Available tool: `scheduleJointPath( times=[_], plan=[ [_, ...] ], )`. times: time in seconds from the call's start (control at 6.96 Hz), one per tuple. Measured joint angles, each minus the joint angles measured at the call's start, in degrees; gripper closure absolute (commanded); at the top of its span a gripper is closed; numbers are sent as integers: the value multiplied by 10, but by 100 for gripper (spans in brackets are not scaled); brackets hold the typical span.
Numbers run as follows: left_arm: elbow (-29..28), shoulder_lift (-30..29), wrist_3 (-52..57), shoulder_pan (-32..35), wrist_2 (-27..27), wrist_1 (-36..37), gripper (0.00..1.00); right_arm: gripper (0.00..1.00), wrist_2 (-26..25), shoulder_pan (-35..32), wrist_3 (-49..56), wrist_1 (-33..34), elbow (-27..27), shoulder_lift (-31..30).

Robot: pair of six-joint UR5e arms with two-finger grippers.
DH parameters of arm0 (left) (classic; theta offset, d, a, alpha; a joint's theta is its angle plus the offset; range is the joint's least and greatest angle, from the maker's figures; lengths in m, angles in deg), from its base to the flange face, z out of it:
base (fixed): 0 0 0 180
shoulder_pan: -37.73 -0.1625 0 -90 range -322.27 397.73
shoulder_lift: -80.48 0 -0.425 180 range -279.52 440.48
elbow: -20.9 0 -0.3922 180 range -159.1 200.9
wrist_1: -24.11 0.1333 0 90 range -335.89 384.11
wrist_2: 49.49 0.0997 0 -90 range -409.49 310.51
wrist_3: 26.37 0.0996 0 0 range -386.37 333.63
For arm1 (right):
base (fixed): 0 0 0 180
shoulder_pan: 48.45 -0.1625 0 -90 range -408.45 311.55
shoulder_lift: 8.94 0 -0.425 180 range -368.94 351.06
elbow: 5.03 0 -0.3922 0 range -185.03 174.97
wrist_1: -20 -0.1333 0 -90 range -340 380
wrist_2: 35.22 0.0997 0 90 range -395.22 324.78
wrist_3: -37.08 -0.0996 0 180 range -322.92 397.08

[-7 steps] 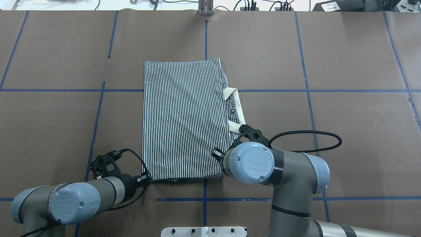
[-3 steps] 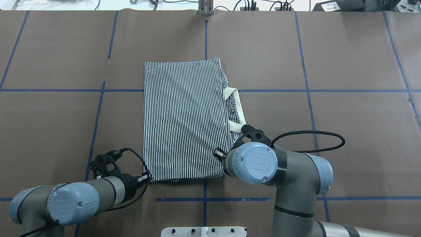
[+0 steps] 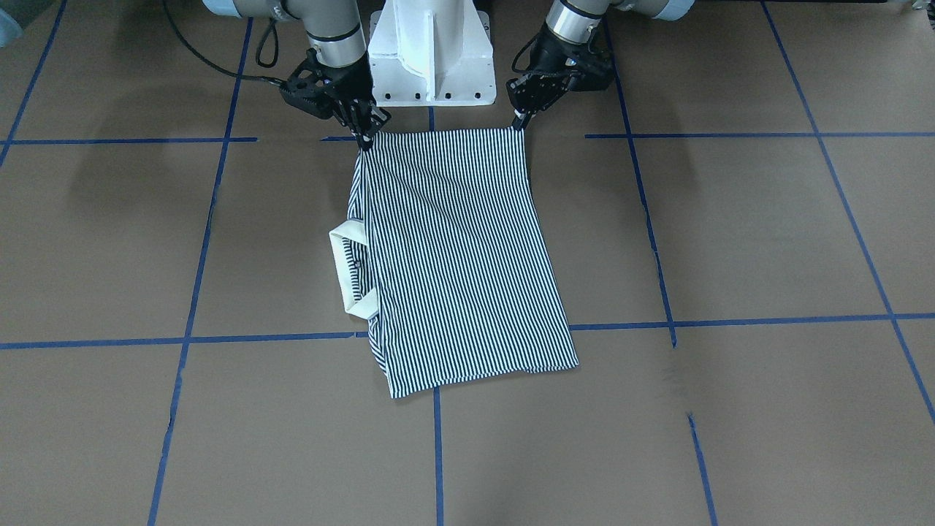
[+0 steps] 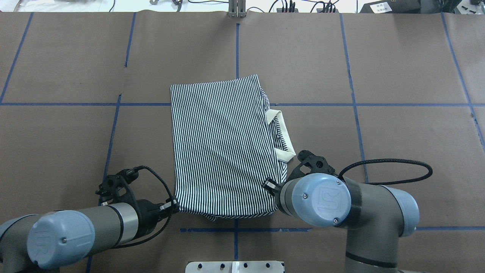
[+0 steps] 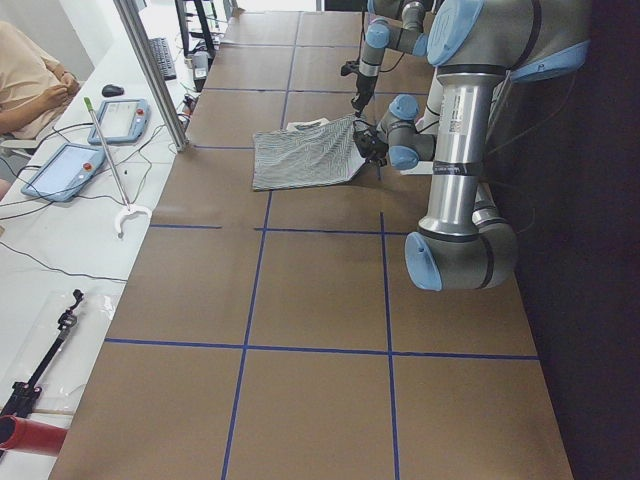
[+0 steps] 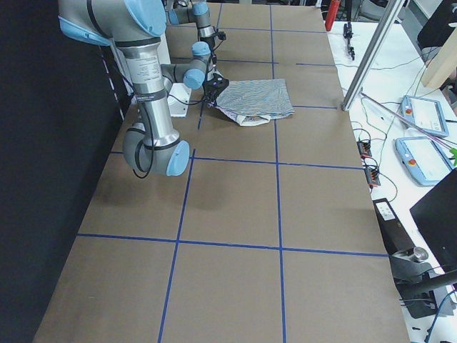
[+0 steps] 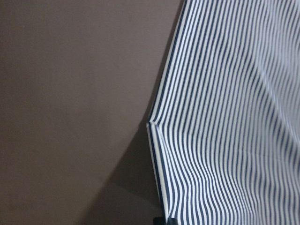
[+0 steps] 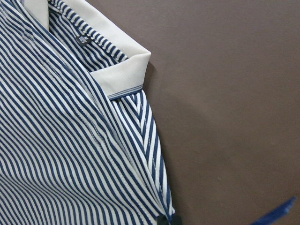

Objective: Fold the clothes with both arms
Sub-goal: 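Grasp the shirt's near edge with both grippers and lift it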

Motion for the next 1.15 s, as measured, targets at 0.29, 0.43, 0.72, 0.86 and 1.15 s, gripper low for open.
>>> scheduleJointPath(
  times=[0.29,0.43,0.72,0.86,1.15],
  plan=[
    [18,-8,-23,-5,-3,1,100,100,-11,36,-29,81,-53,-5],
    [20,-13,-27,-7,-3,2,100,100,-14,43,-36,94,-60,-5],
    [20,-20,-23,-3,-4,2,100,100,-8,18,-32,99,-63,4],
    [21,-21,-7,11,-5,2,100,100,5,-19,-4,98,-58,15],
    [14,-35,57,73,-13,3,100,100,57,-112,57,86,-2,60]
  ],
)
